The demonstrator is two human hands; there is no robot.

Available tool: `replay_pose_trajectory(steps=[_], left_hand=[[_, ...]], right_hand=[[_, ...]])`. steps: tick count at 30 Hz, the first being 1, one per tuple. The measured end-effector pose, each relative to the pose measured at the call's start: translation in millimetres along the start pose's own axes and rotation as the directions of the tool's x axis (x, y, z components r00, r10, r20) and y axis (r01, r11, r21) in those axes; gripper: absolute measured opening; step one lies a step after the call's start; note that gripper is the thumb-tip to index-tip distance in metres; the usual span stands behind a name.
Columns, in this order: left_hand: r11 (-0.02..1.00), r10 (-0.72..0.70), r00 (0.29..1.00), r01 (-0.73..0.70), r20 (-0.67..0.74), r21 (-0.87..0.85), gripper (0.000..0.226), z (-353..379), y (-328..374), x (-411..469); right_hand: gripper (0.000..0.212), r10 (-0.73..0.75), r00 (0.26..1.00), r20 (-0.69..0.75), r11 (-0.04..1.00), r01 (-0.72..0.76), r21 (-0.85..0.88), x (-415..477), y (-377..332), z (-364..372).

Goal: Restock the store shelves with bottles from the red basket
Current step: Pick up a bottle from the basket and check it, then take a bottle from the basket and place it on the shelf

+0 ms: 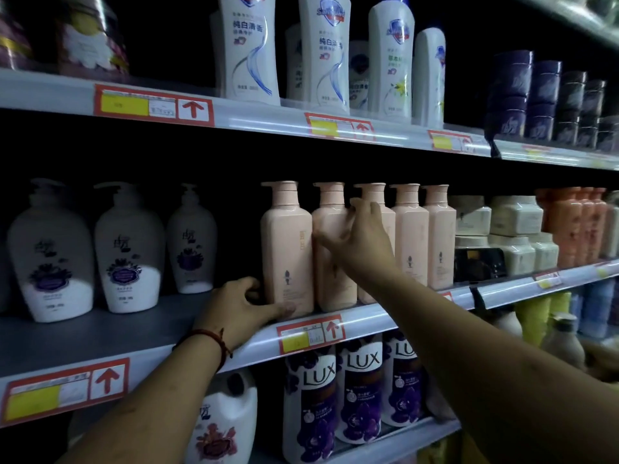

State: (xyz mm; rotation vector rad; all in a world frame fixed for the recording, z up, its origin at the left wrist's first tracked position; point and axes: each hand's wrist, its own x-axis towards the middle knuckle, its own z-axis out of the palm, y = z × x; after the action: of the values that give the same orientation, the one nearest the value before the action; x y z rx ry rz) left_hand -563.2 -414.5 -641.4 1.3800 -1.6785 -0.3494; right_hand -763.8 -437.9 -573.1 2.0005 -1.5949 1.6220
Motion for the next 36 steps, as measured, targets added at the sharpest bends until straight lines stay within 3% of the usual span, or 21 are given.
replay_pose_trajectory(steps=[11,23,27,30,36], left_hand=[[1.000,0.008,1.000,-0.008,0.011,-0.022,0.035,0,-4,1],[1.000,0.009,0.998,-0.007,0.061,-0.030,0.040,1,-8,3],[1.000,-0.011,0.991,0.013,0.134,-0.014,0.057,-6,-1,1],[0.998,-0.011,0.983,0.001,0.185,0.055,0.055,-18,3,-1],[0.960,-0.062,0.995,0.037,0.080,0.276,0.059,-87,-37,-15]], right_hand=[[0.057,0.027,0.999,-0.035,0.998,-0.029,-0.063,9,-8,-4],[0.060,0.048,0.997,0.054,0.997,-0.045,-0.059,-2,-17,-5],[0.067,-0.010,0.997,0.071,0.995,0.017,-0.101,-27,-26,-14],[0.065,-0.103,0.994,0.039,0.987,0.107,-0.120,-47,-38,-16],[0.052,-0.253,0.953,0.168,0.963,0.265,-0.050,-65,-72,14]])
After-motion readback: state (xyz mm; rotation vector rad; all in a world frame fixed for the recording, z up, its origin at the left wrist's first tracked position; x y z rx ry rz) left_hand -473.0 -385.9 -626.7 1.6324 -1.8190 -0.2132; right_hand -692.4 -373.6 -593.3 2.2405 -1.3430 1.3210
